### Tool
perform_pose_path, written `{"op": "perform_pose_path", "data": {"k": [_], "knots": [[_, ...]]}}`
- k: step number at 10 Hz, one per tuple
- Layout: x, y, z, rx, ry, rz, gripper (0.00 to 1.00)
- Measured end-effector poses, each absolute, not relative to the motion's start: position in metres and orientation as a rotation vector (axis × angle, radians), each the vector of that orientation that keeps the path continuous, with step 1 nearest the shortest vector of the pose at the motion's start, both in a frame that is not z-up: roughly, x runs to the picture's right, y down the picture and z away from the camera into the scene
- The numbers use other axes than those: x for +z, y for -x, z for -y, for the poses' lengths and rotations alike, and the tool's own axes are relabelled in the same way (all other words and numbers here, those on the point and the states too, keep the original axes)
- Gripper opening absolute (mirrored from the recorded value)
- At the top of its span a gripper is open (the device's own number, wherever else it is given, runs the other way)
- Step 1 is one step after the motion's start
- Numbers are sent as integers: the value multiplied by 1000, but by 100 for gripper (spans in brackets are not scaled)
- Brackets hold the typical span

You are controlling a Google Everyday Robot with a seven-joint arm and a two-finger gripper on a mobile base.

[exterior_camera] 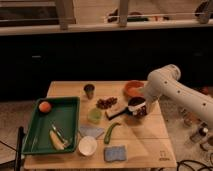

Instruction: Place brush in table surface

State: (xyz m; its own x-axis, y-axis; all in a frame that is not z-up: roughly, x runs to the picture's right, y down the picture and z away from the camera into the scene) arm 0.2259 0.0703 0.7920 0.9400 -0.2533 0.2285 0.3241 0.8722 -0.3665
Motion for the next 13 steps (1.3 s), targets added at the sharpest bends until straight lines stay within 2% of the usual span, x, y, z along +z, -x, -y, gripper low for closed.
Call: {"op": "perform_pose_path", "data": {"k": [6, 13], "knots": [[810, -218, -65, -340, 393, 246, 80], [841, -218, -80, -316, 389, 283, 80]]}}
